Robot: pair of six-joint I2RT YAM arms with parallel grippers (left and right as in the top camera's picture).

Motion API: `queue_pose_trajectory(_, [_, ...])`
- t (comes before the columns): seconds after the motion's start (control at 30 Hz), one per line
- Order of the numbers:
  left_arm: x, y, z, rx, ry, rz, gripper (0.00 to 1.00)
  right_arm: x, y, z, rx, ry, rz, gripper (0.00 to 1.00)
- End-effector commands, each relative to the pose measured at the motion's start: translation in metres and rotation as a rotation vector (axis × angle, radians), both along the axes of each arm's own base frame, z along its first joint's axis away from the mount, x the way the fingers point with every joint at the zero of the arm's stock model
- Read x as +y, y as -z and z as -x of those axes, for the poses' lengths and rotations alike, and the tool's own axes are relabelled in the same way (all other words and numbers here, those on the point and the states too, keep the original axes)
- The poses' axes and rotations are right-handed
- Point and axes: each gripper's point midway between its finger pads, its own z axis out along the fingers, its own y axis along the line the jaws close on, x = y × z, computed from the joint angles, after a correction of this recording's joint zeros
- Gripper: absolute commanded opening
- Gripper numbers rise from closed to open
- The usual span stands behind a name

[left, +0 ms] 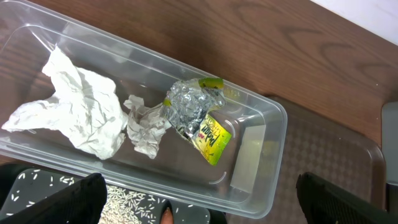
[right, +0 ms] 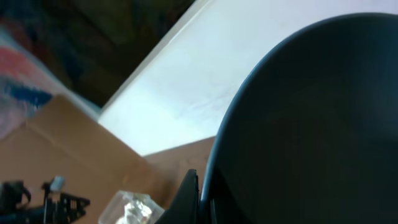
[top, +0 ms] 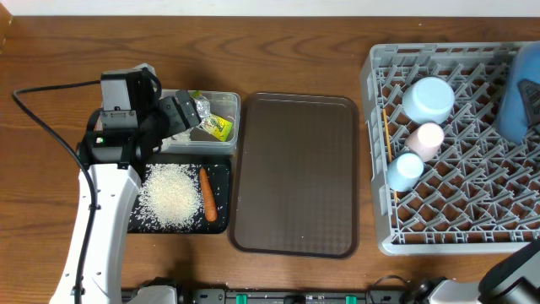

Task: Sort waste into correct bins and load items into the dishwasher rack
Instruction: 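Lift the blue plate and carry it right over the rack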

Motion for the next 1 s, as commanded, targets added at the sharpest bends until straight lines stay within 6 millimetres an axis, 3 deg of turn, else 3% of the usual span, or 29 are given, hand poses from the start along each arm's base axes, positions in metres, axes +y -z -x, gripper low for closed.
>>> queue_pose_trajectory(0.0, [0.004,0.003,0.000,0.008,-0.010,-0.016,1.00,-0.018,-0.005,-0.008,0.051,0.076,-0.150,0.01])
queue_pose_trajectory(0.17, [0.004,0.003,0.000,0.008,-0.010,-0.016,1.00,-0.021,-0.014,-0.012,0.015,0.094,-0.178,0.01])
queue_pose_trajectory(0.43, [0.004,0.003,0.000,0.008,-0.010,-0.016,1.00,0.014,-0.018,-0.032,0.000,0.033,-0.193,0.01])
queue_pose_trajectory(0.63, [0.004,0.003,0.000,0.008,-0.010,-0.016,1.00,0.018,-0.019,-0.035,-0.014,0.032,-0.178,0.01])
queue_pose_trajectory(0.97, [0.004,0.003,0.000,0.008,-0.010,-0.016,1.00,0.032,-0.002,-0.038,-0.012,-0.020,-0.125,0.01])
